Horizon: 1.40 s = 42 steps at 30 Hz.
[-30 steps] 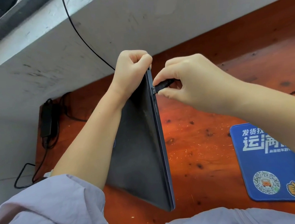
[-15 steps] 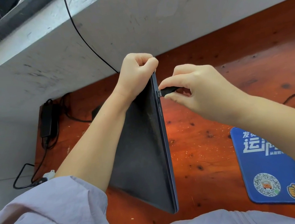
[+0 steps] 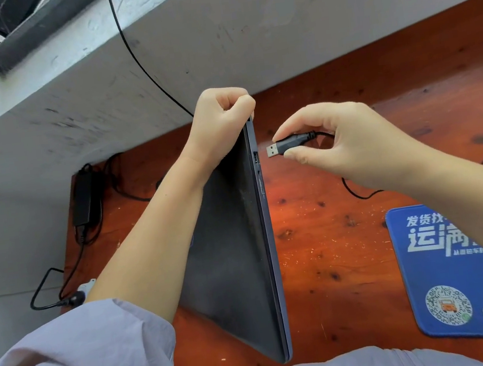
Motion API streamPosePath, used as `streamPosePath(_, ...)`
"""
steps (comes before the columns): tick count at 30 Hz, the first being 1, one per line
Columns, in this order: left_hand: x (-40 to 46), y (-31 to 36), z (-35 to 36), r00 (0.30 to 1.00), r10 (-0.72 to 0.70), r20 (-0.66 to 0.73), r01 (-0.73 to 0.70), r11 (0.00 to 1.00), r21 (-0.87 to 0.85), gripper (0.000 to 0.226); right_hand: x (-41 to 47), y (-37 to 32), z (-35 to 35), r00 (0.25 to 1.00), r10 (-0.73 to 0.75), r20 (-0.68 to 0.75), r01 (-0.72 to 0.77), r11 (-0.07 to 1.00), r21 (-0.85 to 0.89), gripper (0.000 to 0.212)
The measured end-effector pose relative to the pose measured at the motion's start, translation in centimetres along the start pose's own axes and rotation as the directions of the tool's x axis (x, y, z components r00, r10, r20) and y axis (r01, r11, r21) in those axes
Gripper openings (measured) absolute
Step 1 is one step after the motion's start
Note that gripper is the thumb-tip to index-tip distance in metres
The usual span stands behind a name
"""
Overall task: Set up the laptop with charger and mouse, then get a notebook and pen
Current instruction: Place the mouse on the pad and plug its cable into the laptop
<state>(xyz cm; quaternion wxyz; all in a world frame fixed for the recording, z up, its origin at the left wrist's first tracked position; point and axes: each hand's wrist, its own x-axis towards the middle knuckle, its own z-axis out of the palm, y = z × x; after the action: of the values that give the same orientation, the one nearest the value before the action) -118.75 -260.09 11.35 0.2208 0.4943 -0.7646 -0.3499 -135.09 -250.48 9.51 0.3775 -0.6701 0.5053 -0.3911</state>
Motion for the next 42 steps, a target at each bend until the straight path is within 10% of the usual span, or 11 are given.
streamPosePath(21,0.2,-0.2,0.8,1.0,0.003,-0.002,-0.004,0.999,-0.04,0.027,0.9,-2.7,0.2,0.995,-0.073,0.068,0.093,0.928,-0.36,0.02)
streamPosePath(32,0.2,0.0,0.2,1.0,0.004,-0.024,-0.004,1.0,-0.016,0.028,0.5,-1.6,-0.4,1.0,0.007,0.001,-0.007,0.994,-0.11,0.016)
streamPosePath(42,0.2,0.0,0.4,1.0,0.002,-0.016,-0.002,1.0,-0.021,0.028,1.6,-1.7,-0.1,0.974,0.191,0.123,-0.184,0.981,-0.066,0.053)
